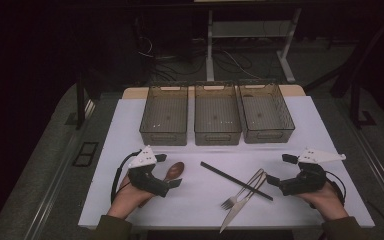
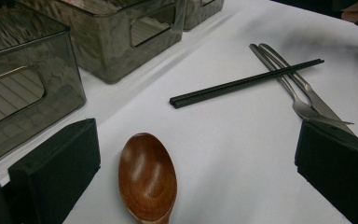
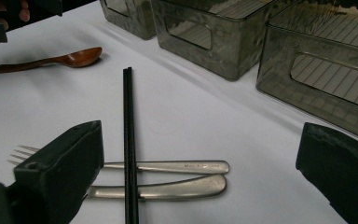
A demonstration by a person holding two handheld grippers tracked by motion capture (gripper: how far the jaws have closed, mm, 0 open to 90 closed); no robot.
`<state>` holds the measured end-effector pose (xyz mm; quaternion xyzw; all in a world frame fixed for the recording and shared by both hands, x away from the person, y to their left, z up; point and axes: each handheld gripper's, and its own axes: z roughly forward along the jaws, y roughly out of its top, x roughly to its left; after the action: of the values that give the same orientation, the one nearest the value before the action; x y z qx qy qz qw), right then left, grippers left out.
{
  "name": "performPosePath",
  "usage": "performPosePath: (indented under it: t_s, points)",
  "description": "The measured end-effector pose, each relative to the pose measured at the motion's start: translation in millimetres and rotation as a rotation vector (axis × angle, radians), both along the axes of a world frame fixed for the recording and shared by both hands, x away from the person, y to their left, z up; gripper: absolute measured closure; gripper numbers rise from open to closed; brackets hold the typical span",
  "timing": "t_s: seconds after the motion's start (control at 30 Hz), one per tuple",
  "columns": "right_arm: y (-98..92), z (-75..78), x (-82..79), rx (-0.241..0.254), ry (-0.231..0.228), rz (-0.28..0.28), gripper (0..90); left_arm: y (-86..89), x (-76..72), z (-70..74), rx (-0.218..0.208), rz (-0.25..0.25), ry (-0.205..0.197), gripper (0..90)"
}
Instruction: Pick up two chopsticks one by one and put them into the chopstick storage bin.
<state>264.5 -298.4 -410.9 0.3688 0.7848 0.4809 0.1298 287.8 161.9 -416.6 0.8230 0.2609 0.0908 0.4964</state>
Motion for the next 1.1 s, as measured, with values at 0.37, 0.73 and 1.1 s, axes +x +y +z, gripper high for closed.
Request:
performPosePath:
  t_s: [0.37,0.73,1.1]
  points:
    - [-1.3,1.6,2.3,0.002,0.014,0.016,0.2,-2.7,-1.7,-0.5,0.001,-0.002,0.001,0.0]
    - [5.3,3.1,1.1,-0.012,0.005,0.032,0.2,-4.1,-3.2,-1.9,-0.009,-0.014,0.004,0.0]
    - [12.5,2.7,1.2,-0.030,0.016,0.049,0.2,-6.8,-5.0,-3.1,-0.010,-0.024,0.009,0.0]
